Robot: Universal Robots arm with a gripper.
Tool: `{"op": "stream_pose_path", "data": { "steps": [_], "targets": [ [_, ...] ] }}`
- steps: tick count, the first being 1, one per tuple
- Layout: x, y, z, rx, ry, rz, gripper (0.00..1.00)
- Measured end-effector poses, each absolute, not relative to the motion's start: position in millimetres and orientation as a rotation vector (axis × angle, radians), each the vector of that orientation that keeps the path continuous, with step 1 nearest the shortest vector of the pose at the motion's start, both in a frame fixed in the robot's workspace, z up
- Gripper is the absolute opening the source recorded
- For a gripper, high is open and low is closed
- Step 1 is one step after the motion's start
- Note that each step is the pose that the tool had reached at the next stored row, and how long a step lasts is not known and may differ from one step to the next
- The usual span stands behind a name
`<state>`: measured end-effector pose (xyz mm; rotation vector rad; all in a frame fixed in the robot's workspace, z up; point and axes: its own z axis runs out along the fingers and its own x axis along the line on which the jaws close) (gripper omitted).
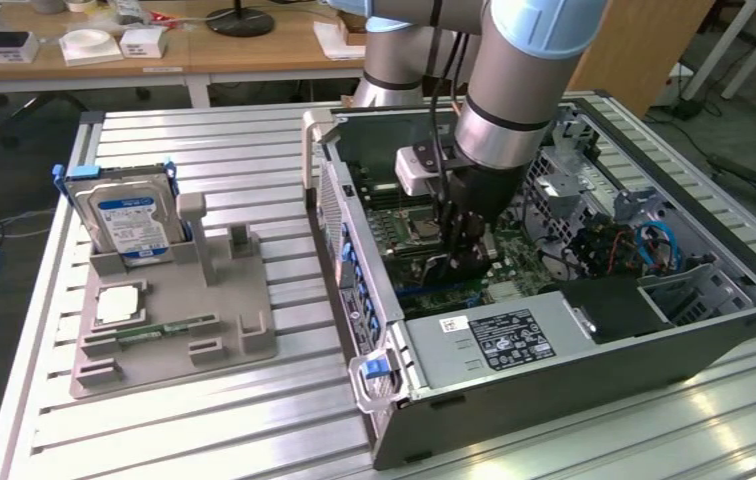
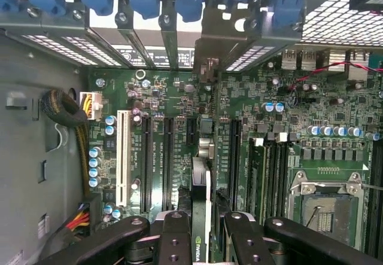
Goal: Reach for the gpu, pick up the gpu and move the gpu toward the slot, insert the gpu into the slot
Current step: 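Insert the gpu into the slot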
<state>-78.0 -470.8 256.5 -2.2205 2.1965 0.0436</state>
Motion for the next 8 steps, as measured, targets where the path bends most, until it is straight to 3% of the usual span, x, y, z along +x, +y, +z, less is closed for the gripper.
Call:
{"op": "stream_pose_path", "data": {
  "steps": [8],
  "targets": [
    [-77.7, -469.8, 256.6, -2.221, 2.197, 0.043, 0.26]
  ]
}}
